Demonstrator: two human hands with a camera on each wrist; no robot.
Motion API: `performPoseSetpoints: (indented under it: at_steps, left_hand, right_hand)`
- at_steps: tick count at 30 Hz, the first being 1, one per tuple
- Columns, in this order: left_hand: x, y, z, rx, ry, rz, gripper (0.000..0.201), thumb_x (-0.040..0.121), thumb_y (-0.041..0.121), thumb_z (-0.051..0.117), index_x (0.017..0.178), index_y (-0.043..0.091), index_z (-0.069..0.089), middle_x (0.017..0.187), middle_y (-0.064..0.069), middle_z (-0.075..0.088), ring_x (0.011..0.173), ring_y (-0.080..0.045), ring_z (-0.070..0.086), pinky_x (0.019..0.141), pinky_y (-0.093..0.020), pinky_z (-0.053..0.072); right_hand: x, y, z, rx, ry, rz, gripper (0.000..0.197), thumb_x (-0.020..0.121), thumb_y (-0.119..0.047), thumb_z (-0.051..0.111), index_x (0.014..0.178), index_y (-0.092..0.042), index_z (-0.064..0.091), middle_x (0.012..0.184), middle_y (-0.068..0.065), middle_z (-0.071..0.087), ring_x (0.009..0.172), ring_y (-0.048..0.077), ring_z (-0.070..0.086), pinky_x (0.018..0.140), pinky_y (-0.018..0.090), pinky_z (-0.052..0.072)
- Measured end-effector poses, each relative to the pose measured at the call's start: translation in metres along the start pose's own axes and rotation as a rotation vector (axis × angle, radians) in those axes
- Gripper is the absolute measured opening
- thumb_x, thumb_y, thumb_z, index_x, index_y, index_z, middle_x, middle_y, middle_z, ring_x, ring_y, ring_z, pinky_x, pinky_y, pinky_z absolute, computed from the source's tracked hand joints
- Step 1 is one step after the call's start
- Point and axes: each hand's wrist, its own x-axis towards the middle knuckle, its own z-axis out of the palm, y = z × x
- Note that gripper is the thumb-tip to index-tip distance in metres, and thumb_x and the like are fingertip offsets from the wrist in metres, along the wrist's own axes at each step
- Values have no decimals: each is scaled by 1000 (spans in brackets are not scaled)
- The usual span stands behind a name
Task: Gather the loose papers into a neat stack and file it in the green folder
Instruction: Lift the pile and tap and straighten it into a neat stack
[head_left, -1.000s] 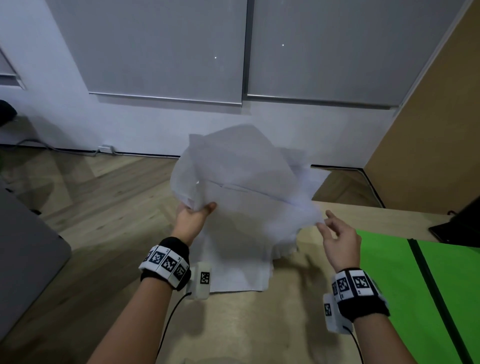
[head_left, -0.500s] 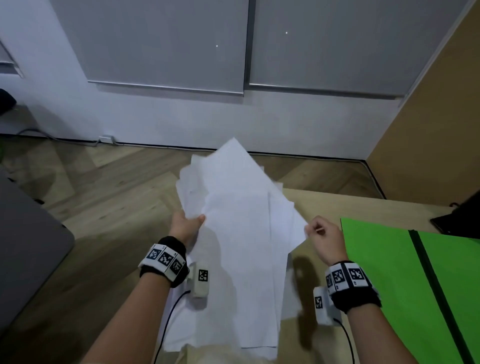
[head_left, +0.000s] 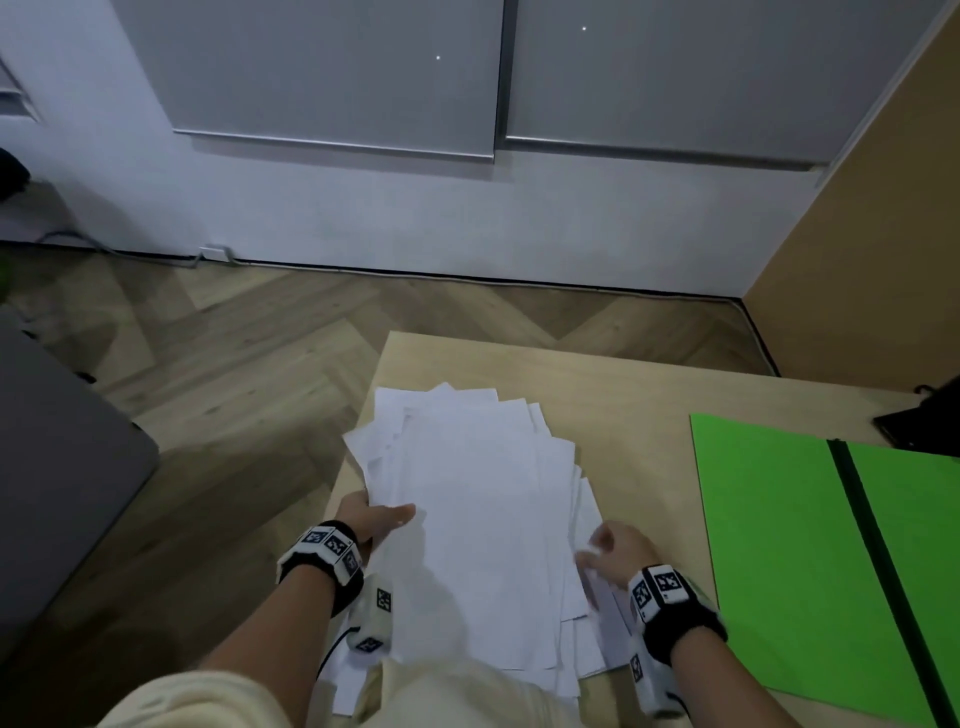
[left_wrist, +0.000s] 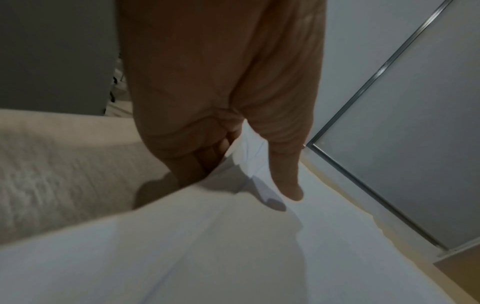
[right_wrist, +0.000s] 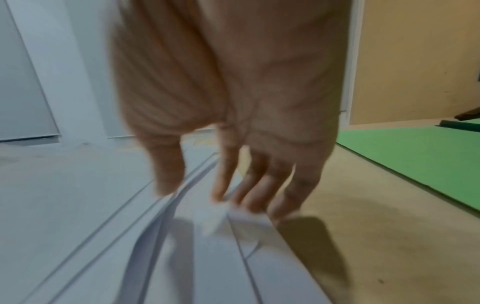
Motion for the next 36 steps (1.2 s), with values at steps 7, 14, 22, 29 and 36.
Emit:
performPoseSetpoints:
  at_steps: [7, 14, 22, 29, 36]
  left_hand:
    - [21, -16, 18, -100, 31, 40, 53, 80, 26, 76, 123, -1, 59, 106, -17, 70, 94, -36, 68, 86, -49, 56]
    - [17, -13, 18, -116, 66, 29, 37, 92, 11, 60, 124, -7, 57, 110, -24, 66, 88, -33, 63, 74, -38, 54]
    - [57, -27, 27, -354, 96, -39, 87, 41, 45, 92, 113, 3, 67, 105, -14, 73, 94, -35, 70, 88, -52, 56]
    - [43, -15, 31, -329, 168, -82, 53, 69, 16, 83, 113, -6, 64, 106, -22, 70, 94, -38, 68, 88, -47, 55]
    - [53, -18, 25, -352, 239, -108, 63, 69, 12, 77, 125, -6, 57, 115, -22, 67, 101, -40, 66, 90, -44, 53]
  right_hand:
    - [7, 0, 11, 229, 167, -13, 13, 89, -4, 54, 81, -7, 44, 71, 1, 45, 68, 17, 42, 65, 22, 33]
    - [9, 4, 6, 387, 450, -30, 33, 88, 0, 55, 58, -10, 44, 56, 5, 45, 60, 19, 40, 51, 21, 25]
    - [8, -14, -18, 366, 503, -189, 30, 86, -2, 53, 64, -21, 61, 58, 5, 56, 59, 22, 50, 56, 24, 34]
    - [3, -9, -27, 285, 675, -55, 17, 90, -5, 50, 85, -6, 67, 79, 19, 70, 68, 30, 57, 60, 27, 43]
    - [-6, 11, -46, 600, 908, 269, 22, 88, 4, 46, 95, -2, 67, 93, 25, 69, 87, 41, 64, 73, 42, 51]
